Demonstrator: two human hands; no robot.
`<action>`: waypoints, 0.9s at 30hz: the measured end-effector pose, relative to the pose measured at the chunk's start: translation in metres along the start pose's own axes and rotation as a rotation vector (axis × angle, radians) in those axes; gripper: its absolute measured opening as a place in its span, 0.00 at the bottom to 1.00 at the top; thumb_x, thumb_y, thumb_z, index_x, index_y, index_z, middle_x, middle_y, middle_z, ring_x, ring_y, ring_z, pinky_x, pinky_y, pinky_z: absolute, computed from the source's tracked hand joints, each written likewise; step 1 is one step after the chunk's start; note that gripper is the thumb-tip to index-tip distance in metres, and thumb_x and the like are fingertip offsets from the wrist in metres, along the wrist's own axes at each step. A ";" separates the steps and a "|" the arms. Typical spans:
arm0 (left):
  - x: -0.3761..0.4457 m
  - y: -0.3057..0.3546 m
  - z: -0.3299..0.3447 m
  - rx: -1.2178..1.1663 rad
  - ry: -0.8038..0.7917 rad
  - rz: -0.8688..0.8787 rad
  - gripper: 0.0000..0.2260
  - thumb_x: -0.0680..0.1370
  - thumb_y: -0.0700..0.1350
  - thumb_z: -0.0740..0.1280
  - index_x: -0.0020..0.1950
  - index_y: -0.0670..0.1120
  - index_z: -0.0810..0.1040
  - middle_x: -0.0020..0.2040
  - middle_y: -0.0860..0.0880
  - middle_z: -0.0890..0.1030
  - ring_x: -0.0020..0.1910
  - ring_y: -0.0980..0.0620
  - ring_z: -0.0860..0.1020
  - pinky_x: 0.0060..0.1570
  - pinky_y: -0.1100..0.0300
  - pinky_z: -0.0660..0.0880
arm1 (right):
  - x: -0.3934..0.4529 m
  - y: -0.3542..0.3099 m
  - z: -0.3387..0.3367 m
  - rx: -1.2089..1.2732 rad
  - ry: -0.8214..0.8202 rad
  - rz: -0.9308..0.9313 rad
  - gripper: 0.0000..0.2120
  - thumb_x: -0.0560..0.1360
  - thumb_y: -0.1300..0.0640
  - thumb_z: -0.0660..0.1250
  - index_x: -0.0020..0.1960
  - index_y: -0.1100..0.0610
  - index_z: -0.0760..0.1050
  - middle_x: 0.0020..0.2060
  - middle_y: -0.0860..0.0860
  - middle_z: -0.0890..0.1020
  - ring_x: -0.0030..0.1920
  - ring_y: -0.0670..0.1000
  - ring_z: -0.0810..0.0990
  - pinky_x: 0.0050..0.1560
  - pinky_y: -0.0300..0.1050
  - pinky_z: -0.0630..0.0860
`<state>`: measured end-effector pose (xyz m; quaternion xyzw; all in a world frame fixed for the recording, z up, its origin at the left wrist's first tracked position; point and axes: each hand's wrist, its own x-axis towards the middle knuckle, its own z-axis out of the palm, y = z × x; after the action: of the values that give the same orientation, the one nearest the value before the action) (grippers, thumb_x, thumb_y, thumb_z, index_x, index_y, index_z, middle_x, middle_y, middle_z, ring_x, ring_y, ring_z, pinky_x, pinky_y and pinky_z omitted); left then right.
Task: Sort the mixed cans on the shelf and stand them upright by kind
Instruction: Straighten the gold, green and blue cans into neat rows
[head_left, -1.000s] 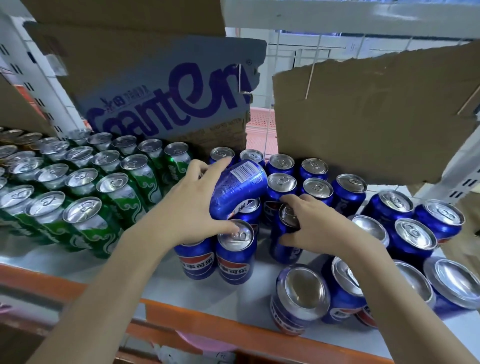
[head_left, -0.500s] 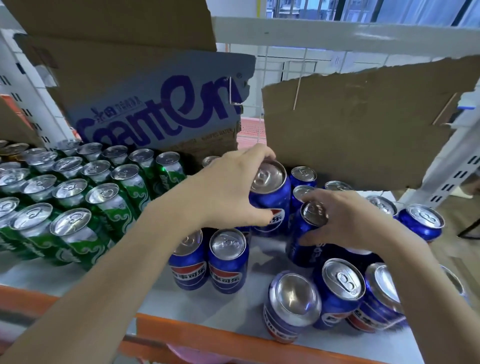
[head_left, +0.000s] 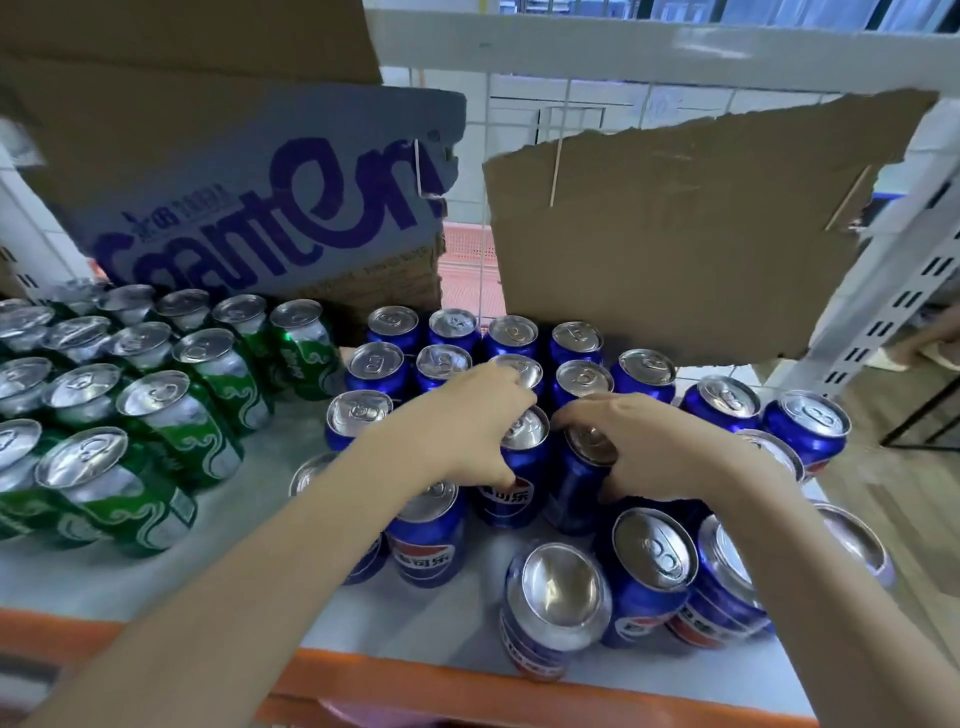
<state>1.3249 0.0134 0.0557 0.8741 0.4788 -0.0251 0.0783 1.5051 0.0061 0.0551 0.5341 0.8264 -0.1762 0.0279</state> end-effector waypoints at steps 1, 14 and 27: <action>0.000 0.000 0.004 -0.002 0.000 -0.017 0.29 0.68 0.52 0.74 0.65 0.44 0.71 0.59 0.48 0.69 0.59 0.49 0.68 0.56 0.54 0.72 | 0.001 0.002 0.001 0.023 -0.008 -0.015 0.32 0.65 0.65 0.70 0.65 0.46 0.67 0.60 0.46 0.73 0.59 0.52 0.72 0.52 0.46 0.74; 0.000 0.001 0.028 -0.031 0.190 -0.089 0.29 0.70 0.55 0.72 0.66 0.46 0.68 0.60 0.49 0.68 0.57 0.50 0.66 0.56 0.60 0.64 | 0.001 -0.008 0.010 0.041 0.171 0.010 0.21 0.70 0.49 0.71 0.58 0.53 0.67 0.53 0.47 0.67 0.53 0.50 0.70 0.46 0.38 0.65; -0.007 0.002 0.031 -0.183 0.194 -0.116 0.34 0.70 0.54 0.73 0.71 0.48 0.62 0.64 0.50 0.66 0.62 0.51 0.65 0.58 0.62 0.63 | -0.018 0.004 -0.001 0.018 0.168 0.011 0.22 0.70 0.56 0.72 0.62 0.47 0.74 0.57 0.43 0.77 0.44 0.38 0.72 0.44 0.32 0.65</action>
<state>1.3243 0.0017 0.0264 0.8324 0.5343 0.0985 0.1094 1.5164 -0.0076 0.0590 0.5518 0.8212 -0.1379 -0.0456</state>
